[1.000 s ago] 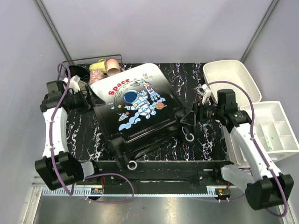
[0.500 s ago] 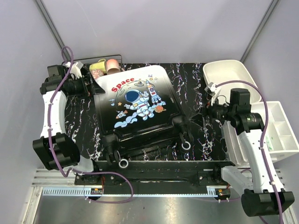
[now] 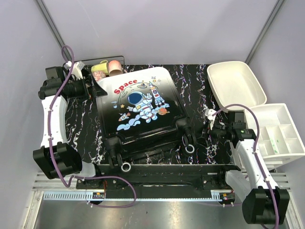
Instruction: Open, take out, and arrange the luggage
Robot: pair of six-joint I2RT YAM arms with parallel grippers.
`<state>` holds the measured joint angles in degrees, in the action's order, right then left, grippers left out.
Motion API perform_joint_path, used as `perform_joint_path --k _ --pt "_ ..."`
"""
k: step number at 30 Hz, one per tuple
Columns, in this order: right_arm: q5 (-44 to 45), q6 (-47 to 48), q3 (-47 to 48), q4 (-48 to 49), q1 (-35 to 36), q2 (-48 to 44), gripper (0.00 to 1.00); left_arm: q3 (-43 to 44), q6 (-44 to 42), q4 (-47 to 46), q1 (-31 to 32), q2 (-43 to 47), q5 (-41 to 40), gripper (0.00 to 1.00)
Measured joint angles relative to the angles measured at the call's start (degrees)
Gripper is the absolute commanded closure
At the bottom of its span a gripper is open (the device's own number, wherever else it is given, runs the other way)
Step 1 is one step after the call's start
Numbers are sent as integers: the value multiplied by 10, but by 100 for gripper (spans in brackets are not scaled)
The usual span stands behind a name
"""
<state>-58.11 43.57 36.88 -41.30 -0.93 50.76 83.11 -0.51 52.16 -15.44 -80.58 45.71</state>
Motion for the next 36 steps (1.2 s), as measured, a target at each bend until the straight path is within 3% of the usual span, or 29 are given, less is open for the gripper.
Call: perform_joint_path --k 8,15,19,22,23,25,36 --pt "-24 -20 -92 167 69 24 30 0 1 -7 4 7 21 7" --pt "-3 -43 -125 260 86 5 37 -3 1 -12 5 8 22 7" --pt "14 -56 -142 303 91 -14 44 -8 1 -17 5 10 22 8" --pt "24 -63 -144 318 93 -14 64 -8 1 -19 5 10 22 8" --pt "30 -65 -144 324 93 -14 80 -8 1 -19 5 10 22 8" --pt "37 -66 -144 330 93 -14 97 -8 1 -20 5 10 22 8" --pt "71 -111 -144 322 98 -23 100 -14 -17 -9 -7 5 8 11"
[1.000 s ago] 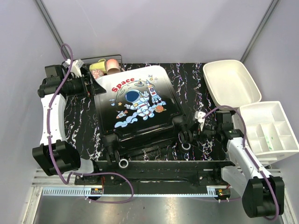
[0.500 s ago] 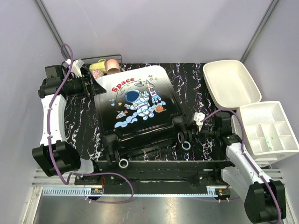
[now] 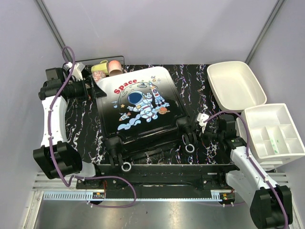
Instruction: Open, take out, and arrange the luggage
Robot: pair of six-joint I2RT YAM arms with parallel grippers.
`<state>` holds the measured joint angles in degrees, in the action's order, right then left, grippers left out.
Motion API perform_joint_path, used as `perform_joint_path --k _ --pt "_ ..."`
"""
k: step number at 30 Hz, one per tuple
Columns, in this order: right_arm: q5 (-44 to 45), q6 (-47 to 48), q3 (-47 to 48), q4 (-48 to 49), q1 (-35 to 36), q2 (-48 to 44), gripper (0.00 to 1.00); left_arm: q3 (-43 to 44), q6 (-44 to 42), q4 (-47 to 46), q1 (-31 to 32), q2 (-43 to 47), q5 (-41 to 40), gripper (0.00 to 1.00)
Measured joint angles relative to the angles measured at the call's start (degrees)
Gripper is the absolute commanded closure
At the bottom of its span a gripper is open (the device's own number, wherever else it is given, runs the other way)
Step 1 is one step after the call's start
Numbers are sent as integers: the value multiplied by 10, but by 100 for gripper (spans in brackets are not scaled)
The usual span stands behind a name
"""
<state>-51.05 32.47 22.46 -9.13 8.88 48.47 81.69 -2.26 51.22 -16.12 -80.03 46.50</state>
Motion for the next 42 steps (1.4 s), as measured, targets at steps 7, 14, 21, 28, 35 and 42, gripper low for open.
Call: perform_joint_path --k 7,14,21,28,35,42 --pt "37 14 36 12 -13 57 100 2 -14 10 -2 -49 -27 12" --pt "24 42 55 10 -40 80 100 32 -14 18 -3 -87 -37 15" --pt "-13 19 98 60 -50 182 100 58 -11 19 -3 -119 -29 14" --pt "-57 -21 162 131 -48 309 100 71 -18 23 -1 -135 -19 13" --pt "-51 6 166 104 -36 292 100 81 -29 11 37 -141 -42 15" --pt "-3 49 107 -46 -14 125 100 181 -43 -1 139 -211 -91 6"
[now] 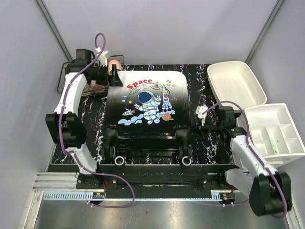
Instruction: Open, take out, and arrange the luggage
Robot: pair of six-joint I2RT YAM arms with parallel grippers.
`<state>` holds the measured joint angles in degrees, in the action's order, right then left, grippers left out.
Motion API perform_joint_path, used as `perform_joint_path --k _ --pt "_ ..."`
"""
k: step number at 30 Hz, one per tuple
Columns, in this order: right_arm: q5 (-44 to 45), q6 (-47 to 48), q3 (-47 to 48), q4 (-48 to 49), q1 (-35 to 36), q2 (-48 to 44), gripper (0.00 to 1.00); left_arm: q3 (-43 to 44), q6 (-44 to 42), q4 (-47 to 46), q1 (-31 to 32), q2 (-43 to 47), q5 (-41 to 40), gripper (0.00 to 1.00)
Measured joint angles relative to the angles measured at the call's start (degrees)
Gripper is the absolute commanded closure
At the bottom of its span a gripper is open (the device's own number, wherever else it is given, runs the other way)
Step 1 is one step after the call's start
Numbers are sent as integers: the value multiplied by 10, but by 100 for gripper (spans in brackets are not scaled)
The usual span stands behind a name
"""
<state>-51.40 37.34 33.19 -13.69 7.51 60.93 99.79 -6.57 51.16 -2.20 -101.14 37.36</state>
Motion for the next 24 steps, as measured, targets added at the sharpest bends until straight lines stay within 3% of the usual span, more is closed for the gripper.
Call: perform_joint_path --k 5,9,13,18,21,24 --pt "28 -13 -32 -61 47 -98 100 91 -14 26 39 -56 -22 2" --pt "31 -45 -36 -72 69 -113 100 115 -38 40 60 -56 -63 2" --pt "45 -75 -36 -70 74 -115 100 50 -53 25 64 7 -88 1" --pt "55 -88 -36 -65 78 -114 100 -58 -53 53 -3 132 -43 1" --pt "70 -89 -36 -54 80 -101 100 -61 -66 69 -48 135 -14 2" --pt "86 -87 -24 -45 81 -73 100 -52 -81 89 -48 92 22 7"
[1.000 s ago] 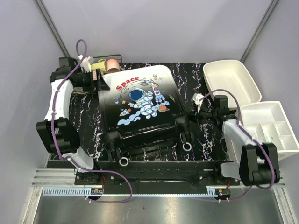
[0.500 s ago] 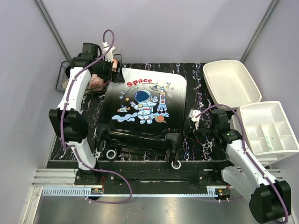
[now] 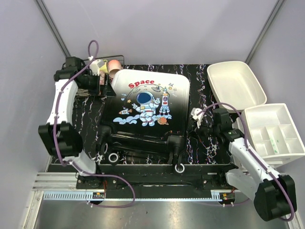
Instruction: Open, take out, and arrange the luggage
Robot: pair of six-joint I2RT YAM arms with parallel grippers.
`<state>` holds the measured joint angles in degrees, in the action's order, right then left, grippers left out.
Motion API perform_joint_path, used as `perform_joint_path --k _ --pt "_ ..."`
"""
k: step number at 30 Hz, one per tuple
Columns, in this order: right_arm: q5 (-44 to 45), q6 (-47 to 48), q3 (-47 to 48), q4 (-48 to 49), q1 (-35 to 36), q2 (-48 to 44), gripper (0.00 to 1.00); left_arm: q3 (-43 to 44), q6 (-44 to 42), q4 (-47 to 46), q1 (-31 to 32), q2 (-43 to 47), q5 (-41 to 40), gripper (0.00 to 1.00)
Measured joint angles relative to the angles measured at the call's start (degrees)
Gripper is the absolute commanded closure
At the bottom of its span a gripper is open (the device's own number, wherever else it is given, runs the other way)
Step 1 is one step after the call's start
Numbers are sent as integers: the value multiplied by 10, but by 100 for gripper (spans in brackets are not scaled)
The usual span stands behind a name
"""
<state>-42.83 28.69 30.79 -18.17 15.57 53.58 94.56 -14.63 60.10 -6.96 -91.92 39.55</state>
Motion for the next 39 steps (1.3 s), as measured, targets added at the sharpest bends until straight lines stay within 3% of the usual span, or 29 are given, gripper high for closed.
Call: perform_joint_path --k 4,12,13,20,23,24,27,31,36,39 --pt "7 -2 24 22 -23 50 100 42 -4 31 16 -87 66 17" --pt "-12 -15 91 131 -89 196 100 151 -2 70 19 -170 89 40" --pt "-14 -14 93 139 -91 203 100 165 -2 72 22 -179 88 47" --pt "-8 1 73 128 -105 169 100 255 29 30 77 -234 54 54" --pt "16 11 44 101 -112 108 100 317 58 -20 117 -281 41 47" --pt "23 16 37 91 -113 89 100 334 65 -37 127 -295 39 31" --pt "27 24 23 58 -112 42 100 370 72 -83 156 -325 24 13" --pt "28 22 20 45 -108 19 100 350 67 -97 166 -300 -12 6" --pt "49 13 20 42 -87 12 100 206 19 -64 125 -120 -61 1" --pt "76 7 19 43 -63 7 100 69 -22 -43 106 66 -107 1"
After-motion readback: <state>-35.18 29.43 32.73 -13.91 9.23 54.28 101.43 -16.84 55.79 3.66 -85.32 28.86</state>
